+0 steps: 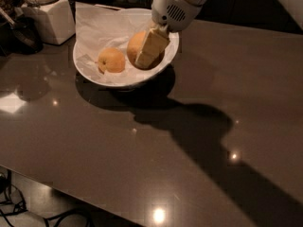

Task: Pick orange from white bowl

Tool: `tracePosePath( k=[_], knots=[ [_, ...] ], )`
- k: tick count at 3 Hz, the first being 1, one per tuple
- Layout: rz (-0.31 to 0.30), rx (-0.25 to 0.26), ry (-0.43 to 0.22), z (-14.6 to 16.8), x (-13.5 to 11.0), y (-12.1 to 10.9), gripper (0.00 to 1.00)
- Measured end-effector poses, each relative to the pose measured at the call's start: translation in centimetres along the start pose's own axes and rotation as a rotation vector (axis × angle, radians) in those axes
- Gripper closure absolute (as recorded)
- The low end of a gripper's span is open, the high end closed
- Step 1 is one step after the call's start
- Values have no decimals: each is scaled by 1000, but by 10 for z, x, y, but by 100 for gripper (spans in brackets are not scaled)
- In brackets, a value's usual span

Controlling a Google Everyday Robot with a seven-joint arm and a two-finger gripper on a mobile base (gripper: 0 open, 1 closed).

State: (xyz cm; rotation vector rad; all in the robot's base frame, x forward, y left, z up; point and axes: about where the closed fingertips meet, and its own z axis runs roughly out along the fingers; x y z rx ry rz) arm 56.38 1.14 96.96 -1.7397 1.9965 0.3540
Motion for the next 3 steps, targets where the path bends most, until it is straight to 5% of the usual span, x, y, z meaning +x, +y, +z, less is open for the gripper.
tracePosePath(
  k=[3],
  knots=[
    [170, 52, -101, -52, 8, 106, 100]
  ],
)
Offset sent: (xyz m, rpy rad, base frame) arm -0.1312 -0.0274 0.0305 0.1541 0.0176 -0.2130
